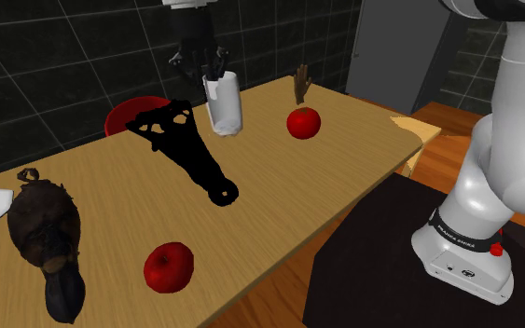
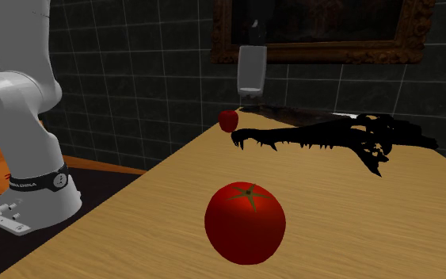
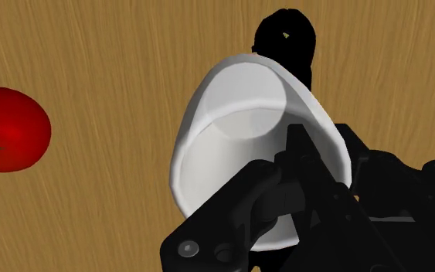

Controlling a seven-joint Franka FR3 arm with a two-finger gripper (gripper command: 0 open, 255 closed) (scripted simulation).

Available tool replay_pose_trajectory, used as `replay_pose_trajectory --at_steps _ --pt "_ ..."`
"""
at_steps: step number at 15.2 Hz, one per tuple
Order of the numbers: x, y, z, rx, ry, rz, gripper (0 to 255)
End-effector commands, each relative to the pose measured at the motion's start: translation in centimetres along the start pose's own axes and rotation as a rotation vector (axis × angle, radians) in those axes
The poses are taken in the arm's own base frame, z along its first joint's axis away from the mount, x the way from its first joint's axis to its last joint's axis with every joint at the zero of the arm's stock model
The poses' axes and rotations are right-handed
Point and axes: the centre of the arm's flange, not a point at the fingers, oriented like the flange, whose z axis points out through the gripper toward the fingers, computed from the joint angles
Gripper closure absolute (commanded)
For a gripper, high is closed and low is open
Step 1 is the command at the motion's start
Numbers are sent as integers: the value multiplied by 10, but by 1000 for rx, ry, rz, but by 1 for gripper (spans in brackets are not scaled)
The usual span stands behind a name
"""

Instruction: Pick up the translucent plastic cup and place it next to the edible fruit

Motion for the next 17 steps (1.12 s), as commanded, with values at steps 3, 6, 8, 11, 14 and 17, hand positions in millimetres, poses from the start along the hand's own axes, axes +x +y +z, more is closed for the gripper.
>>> replay_pose_trajectory --at_steps 3,6,8,11,14,17 --pt "-26 -43 2 0 1 2 255" --pt "-44 -79 4 0 1 2 255" --pt "-57 -102 5 0 1 2 255" --pt "-75 -137 7 0 1 2 255" --pt "-85 -157 19 0 1 2 255" --pt "-84 -157 35 0 1 2 255"
